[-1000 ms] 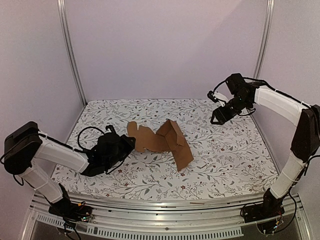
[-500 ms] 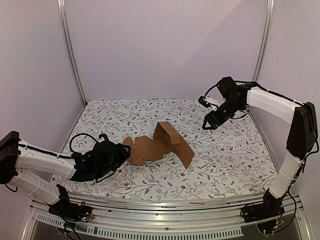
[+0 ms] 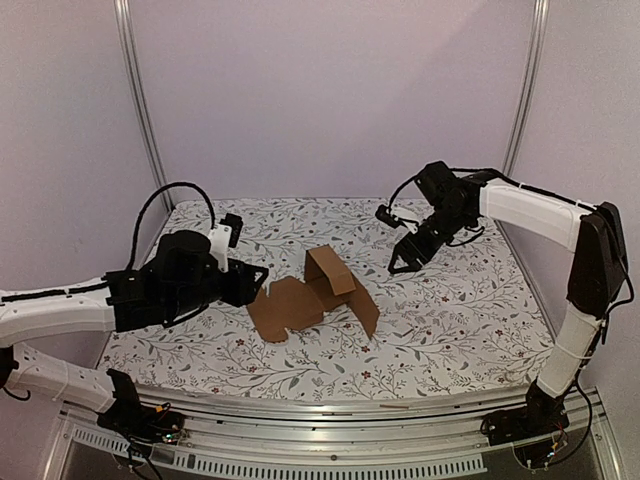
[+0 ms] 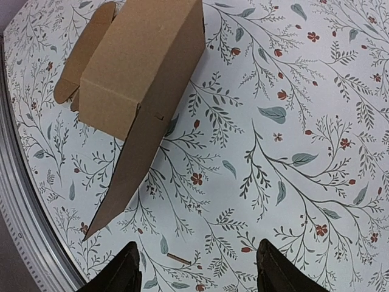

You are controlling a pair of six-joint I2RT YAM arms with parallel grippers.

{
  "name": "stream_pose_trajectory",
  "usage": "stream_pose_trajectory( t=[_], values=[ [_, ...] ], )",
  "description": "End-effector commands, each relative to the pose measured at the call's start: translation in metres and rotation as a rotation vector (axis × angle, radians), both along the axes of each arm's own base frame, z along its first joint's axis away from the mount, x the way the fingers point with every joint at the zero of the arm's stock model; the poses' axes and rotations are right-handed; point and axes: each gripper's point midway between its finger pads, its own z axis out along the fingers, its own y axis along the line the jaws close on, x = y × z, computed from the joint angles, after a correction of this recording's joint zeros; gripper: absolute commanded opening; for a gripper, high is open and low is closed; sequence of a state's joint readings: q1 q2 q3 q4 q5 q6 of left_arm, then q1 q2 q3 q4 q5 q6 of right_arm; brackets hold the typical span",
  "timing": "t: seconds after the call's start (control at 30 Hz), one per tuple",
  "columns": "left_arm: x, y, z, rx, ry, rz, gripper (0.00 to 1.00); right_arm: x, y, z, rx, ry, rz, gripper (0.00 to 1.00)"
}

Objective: Fold the paper box

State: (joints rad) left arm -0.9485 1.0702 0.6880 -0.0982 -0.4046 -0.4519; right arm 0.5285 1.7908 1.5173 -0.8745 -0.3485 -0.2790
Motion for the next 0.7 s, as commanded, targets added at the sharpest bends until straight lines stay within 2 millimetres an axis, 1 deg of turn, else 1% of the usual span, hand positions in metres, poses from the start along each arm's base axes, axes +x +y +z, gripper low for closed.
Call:
stream_pose_trajectory(
  t=[0.0,0.07,0.1,0.2,0.27,0.3,0.33,0.47,0.57,0.67],
  values=[
    [0.029,-0.031,-0.024,0.11,-0.018,-0.359,0.59,-0.022,0.009,-0.013,-0.008,0.022,0.122,0.63],
    [0.05,-0.044,-0.035,0.111,0.007,-0.412,0.55,-0.029,0.009,-0.013,-0.011,0.02,0.157,0.63],
    [0.062,-0.052,-0.036,0.12,0.002,-0.435,0.54,-0.033,0.008,-0.014,-0.012,0.027,0.169,0.63],
    [0.09,-0.07,-0.059,0.17,0.029,-0.491,0.52,-0.041,0.003,-0.02,-0.045,0.035,0.197,0.63],
    [0.104,-0.081,-0.071,0.167,0.034,-0.528,0.51,-0.048,0.001,-0.027,-0.067,0.043,0.211,0.62],
    [0.112,-0.084,-0.076,0.166,0.03,-0.533,0.5,-0.053,0.001,-0.031,-0.075,0.05,0.223,0.62],
    [0.121,-0.085,-0.087,0.172,0.042,-0.528,0.5,-0.058,0.0,-0.035,-0.086,0.057,0.233,0.62],
    [0.146,-0.091,-0.102,0.146,0.034,-0.534,0.48,-0.075,0.002,-0.049,-0.123,0.076,0.273,0.62],
    [0.159,-0.097,-0.112,0.129,0.037,-0.543,0.45,-0.083,0.004,-0.055,-0.141,0.082,0.301,0.62],
    [0.166,-0.103,-0.118,0.082,0.067,-0.559,0.42,-0.087,0.007,-0.056,-0.129,0.096,0.311,0.62]
  ],
)
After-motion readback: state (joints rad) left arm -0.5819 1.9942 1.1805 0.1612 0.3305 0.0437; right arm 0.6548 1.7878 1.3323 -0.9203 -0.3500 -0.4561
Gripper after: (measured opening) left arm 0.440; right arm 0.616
